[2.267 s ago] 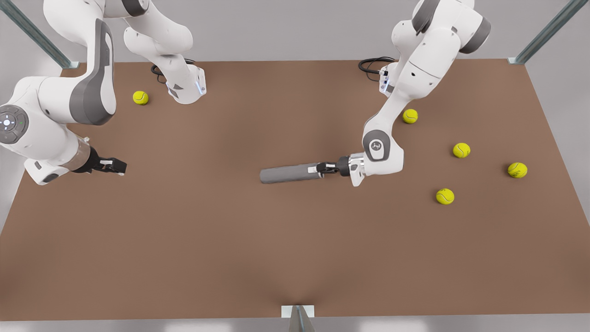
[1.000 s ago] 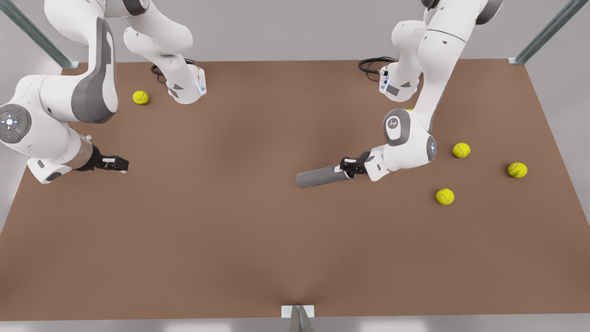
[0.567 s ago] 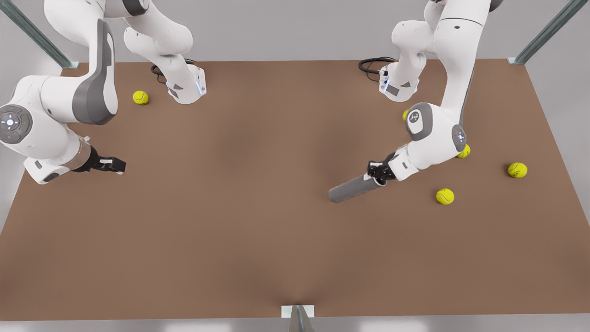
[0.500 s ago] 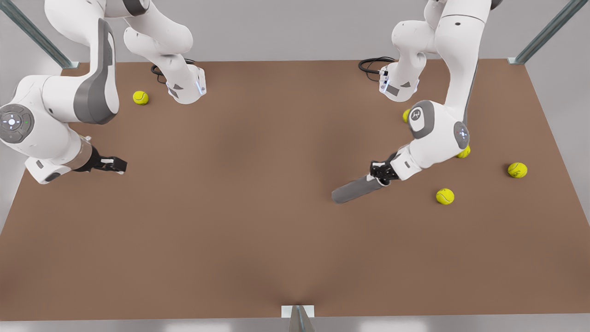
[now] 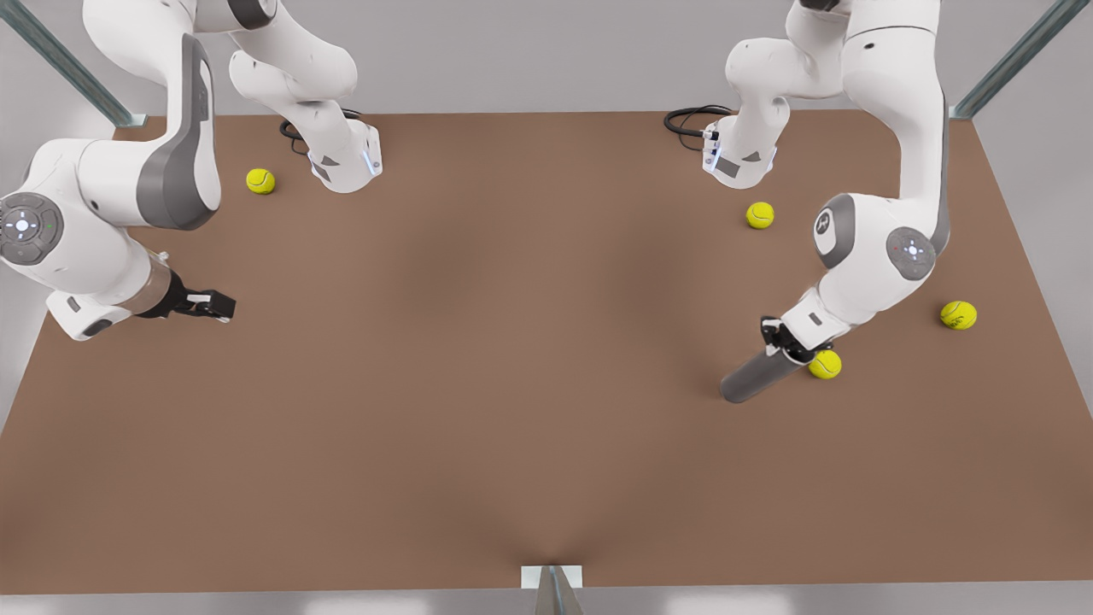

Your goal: Put the tennis tube upright

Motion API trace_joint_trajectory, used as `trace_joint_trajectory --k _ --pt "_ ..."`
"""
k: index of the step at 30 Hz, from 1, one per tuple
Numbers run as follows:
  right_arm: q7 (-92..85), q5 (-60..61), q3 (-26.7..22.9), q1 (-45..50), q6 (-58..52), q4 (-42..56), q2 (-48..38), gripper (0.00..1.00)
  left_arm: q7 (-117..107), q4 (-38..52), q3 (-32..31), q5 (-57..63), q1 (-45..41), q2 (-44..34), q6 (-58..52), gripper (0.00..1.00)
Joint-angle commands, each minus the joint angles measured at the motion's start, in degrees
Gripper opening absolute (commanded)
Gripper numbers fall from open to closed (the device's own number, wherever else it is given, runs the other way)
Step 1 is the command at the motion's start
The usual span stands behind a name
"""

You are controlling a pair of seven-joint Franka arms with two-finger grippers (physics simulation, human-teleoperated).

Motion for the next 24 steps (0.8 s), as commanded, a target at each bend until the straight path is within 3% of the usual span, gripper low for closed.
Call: trace_joint_trajectory --k 1,18,19,20,22,24 --pt "0.0 0.0 0.0 0.0 0.0 0.0 0.0 1.0 0.0 0.0 0.0 2.3 -0.3 0.1 0.0 0.21" --pt "0.0 0.0 0.0 0.1 -0.4 -0.1 0.0 1.0 -1.3 0.1 0.0 4.2 0.5 2.9 0.1 0.21" --pt "0.1 0.0 0.0 0.1 -0.4 -0.1 0.0 1.0 -1.4 0.9 0.0 5.7 0.5 2.9 0.0 0.41" --pt "0.3 0.0 0.0 0.2 -0.4 -0.1 0.0 1.0 -1.5 0.9 0.0 5.8 0.4 2.9 0.0 0.73" --pt "0.3 0.0 0.0 0.2 -0.4 -0.1 -0.1 1.0 -1.4 0.9 -0.1 5.8 0.5 2.7 0.0 0.98" --pt "0.3 -0.1 0.0 0.2 -0.4 -0.1 0.0 1.0 -1.5 1.0 -0.1 5.8 0.4 2.7 -0.4 1.0"
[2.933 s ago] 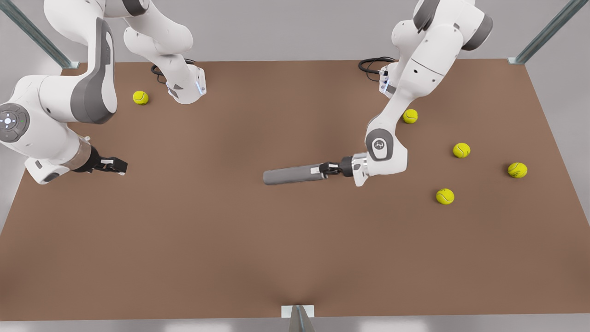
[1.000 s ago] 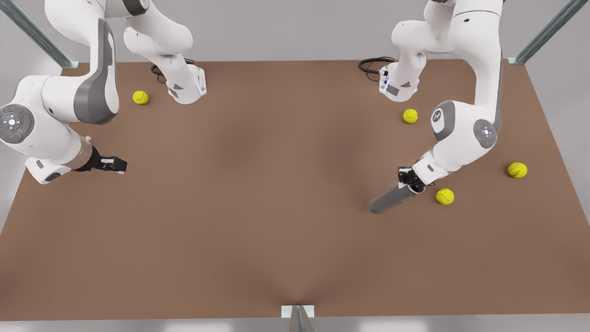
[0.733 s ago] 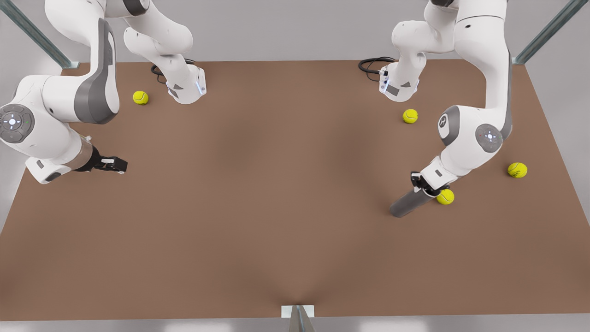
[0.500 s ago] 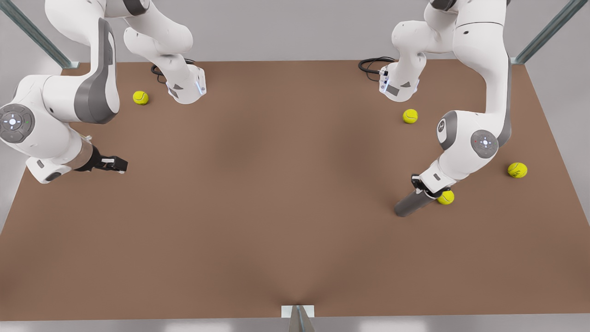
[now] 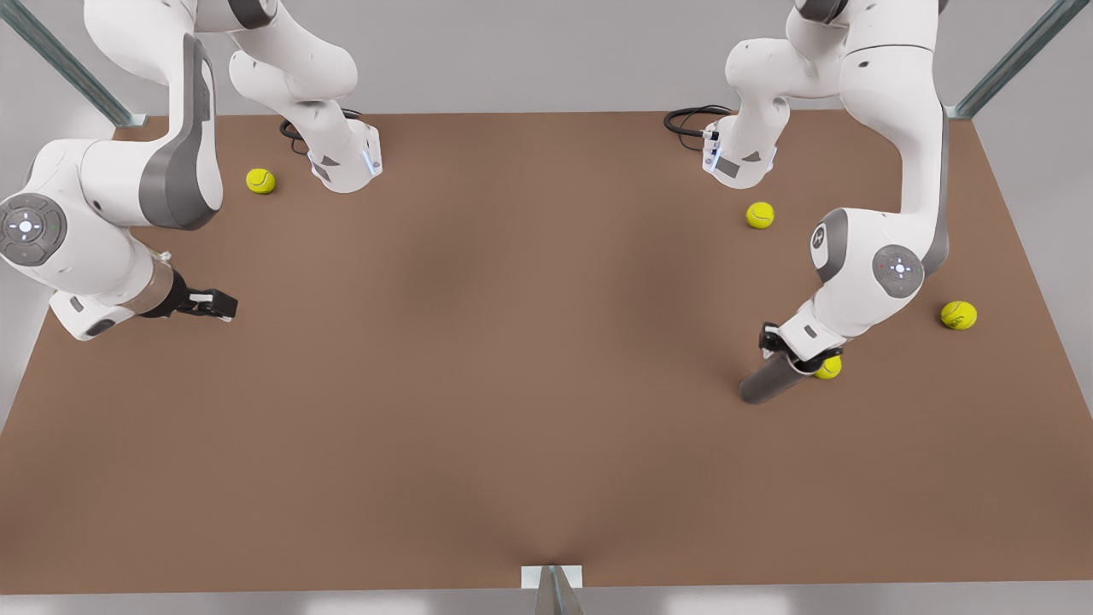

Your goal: Put the tennis tube upright

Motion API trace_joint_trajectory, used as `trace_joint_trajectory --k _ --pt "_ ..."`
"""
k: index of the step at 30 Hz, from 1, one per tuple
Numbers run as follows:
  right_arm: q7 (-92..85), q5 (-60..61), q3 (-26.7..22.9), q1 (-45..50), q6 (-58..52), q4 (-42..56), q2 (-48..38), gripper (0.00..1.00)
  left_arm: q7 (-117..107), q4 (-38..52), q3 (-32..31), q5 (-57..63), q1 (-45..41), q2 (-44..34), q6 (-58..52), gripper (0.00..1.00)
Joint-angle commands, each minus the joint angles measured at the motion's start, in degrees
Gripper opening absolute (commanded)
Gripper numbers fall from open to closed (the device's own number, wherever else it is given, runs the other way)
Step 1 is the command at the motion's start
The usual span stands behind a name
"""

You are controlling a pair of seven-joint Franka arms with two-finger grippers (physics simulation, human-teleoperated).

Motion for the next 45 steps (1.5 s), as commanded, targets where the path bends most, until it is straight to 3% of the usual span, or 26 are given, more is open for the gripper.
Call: trace_joint_trajectory --k 1,26,38,45 --pt "0.0 0.0 0.0 0.0 0.0 0.0 0.0 1.0 -0.1 0.1 0.0 1.8 0.0 0.0 -0.1 1.0" --pt "0.0 -0.1 0.0 -0.1 0.3 0.1 0.1 1.0 0.0 2.1 -0.1 1.9 0.1 -0.4 -2.0 1.0" --pt "0.7 3.3 0.0 0.1 0.1 3.0 0.3 1.0 -0.6 22.6 0.0 4.9 1.3 -0.2 -28.4 1.0" --pt "3.3 6.7 -0.3 -1.5 -0.2 4.7 0.4 1.0 -1.3 23.6 -0.3 9.9 1.1 -3.6 -30.2 1.0"
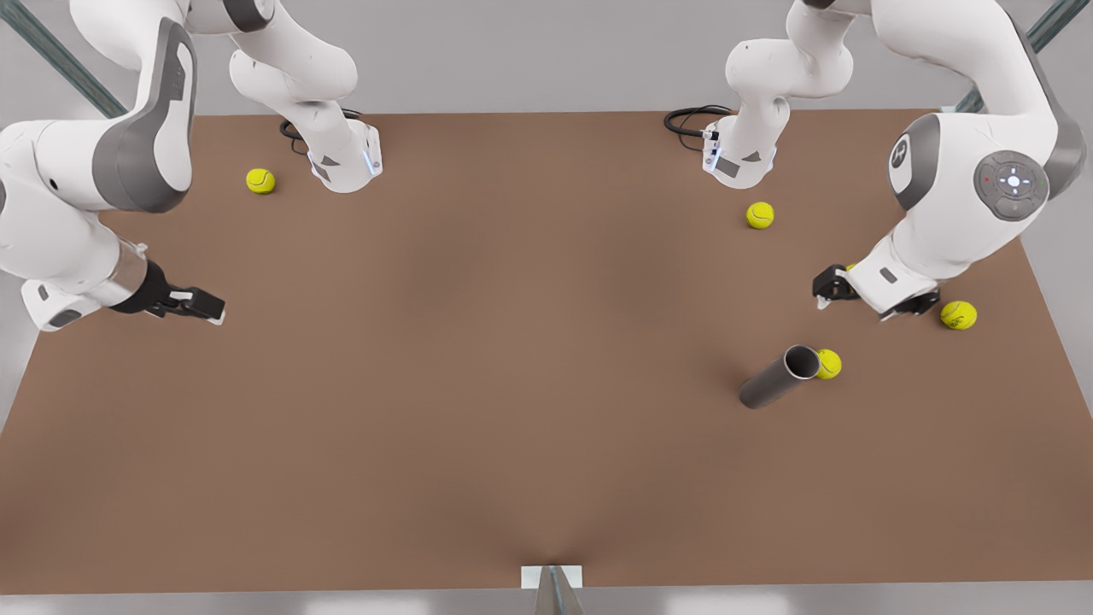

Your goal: Put the tennis tube upright

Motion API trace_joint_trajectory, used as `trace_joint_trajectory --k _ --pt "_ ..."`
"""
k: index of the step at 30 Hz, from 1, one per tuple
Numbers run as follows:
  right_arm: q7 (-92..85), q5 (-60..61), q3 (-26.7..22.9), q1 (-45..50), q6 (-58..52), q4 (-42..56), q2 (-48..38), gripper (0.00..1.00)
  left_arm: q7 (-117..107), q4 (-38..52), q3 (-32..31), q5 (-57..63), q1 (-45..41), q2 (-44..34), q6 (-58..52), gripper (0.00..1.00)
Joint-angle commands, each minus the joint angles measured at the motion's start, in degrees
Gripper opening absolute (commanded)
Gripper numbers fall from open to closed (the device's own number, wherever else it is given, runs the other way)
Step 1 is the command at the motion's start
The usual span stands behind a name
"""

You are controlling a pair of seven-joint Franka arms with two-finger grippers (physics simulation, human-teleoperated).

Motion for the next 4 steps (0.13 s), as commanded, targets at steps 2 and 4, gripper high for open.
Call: trace_joint_trajectory --k 2,4 --pt "0.0 -0.1 0.1 -0.1 0.0 0.0 0.0 1.0 -0.2 -0.2 0.0 1.5 0.0 0.1 0.0 1.0" --pt "0.0 -0.1 0.1 -0.1 0.0 0.0 0.0 1.0 -0.1 -0.6 0.0 1.5 0.1 0.1 0.0 1.0"
